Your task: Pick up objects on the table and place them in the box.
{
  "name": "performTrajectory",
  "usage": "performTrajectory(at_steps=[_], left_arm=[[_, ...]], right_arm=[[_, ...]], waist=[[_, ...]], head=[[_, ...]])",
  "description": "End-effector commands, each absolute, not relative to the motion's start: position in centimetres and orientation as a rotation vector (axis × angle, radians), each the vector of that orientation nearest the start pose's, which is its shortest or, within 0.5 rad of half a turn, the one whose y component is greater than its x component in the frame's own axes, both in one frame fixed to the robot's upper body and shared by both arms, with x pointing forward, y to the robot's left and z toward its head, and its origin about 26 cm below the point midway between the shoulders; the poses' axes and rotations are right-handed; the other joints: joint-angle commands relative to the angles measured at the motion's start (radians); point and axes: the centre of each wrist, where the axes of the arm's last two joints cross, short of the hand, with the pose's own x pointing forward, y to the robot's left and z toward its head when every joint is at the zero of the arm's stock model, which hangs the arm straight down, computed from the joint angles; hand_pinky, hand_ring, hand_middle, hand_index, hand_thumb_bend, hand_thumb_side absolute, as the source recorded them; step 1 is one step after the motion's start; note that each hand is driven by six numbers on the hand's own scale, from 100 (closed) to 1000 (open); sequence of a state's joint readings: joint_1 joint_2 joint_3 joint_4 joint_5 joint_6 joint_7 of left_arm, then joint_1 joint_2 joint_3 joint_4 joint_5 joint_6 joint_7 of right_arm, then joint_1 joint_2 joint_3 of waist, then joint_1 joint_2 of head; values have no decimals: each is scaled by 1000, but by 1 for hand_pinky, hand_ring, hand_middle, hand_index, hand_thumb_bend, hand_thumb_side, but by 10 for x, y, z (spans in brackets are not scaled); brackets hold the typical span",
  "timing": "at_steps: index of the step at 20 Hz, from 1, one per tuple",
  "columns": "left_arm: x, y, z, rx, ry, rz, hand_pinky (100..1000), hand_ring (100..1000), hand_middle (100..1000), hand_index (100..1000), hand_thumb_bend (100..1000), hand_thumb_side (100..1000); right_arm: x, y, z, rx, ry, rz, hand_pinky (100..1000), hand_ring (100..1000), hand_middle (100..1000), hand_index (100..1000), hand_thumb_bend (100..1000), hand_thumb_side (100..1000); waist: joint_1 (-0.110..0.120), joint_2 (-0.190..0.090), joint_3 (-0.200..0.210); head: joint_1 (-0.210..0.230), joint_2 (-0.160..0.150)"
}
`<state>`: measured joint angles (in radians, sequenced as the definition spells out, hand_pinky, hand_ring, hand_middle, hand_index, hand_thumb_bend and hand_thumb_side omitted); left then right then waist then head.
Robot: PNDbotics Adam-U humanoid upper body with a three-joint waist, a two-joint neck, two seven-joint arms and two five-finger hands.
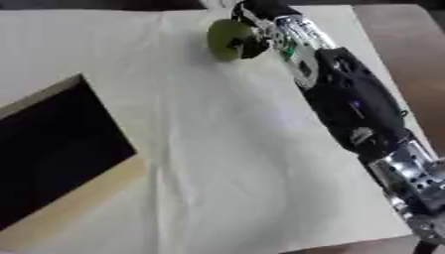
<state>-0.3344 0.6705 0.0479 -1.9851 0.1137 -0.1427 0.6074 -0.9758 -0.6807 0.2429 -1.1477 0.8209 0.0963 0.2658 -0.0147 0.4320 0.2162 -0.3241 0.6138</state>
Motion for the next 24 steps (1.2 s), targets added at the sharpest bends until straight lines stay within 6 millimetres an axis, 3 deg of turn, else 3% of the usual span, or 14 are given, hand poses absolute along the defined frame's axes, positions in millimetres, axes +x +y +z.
performTrajectory(at_steps=[1, 5, 17, 24], left_arm=[[293, 317, 263, 596, -2580, 88, 594, 691, 720, 766, 992, 840], [292, 319, 261, 611, -2569, 82, 594, 690, 718, 766, 992, 841], [292, 319, 262, 615, -2567, 63, 595, 692, 713, 767, 990, 842], [292, 319, 263, 613, -2574, 65, 598, 694, 713, 769, 984, 845]], right_arm=[[445, -312, 303, -1329, -1483, 1218, 804, 602, 425, 482, 135, 100], [433, -302, 309, -1322, -1584, 1307, 808, 604, 428, 485, 139, 100], [380, -280, 352, -1304, -1970, 1517, 808, 605, 435, 488, 132, 100], [350, -240, 368, -1169, -2160, 1649, 810, 604, 439, 491, 115, 100]], waist=[[-11, -15, 0], [-12, -40, -8], [-14, -65, -18], [-20, -84, -20]], head=[[1, 1], [14, 22], [25, 43], [19, 49]])
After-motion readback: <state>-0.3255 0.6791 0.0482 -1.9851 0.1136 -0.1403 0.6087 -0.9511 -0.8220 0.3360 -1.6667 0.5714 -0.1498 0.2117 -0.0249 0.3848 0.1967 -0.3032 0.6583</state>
